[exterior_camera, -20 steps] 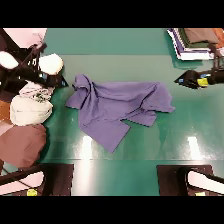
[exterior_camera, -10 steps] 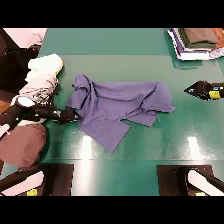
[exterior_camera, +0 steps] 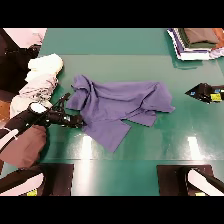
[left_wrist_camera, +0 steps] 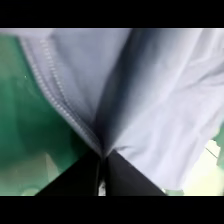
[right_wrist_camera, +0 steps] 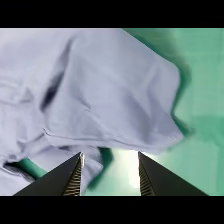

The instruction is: Fold the shirts.

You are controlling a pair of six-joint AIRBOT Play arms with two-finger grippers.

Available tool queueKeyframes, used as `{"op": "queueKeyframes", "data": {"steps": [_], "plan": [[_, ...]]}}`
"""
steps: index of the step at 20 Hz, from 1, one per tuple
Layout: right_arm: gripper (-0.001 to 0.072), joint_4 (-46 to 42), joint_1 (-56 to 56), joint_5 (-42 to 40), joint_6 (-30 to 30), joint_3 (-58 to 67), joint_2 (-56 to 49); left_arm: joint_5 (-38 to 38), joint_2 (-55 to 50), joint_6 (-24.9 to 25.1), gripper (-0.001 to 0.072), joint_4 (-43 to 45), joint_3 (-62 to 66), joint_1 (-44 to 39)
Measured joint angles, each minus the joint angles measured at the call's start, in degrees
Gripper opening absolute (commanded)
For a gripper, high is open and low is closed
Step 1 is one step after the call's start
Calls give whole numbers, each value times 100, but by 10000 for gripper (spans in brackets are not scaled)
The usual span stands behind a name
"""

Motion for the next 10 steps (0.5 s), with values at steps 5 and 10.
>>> {"op": "queueKeyframes", "data": {"steps": [5, 10], "plan": [[567, -398, -531, 146, -2, -498, -122, -407, 0, -83, 26, 57, 798, -57], [554, 151, -667, -247, -321, -1137, -903, -608, 0, -138, 26, 87, 1471, -70]]}}
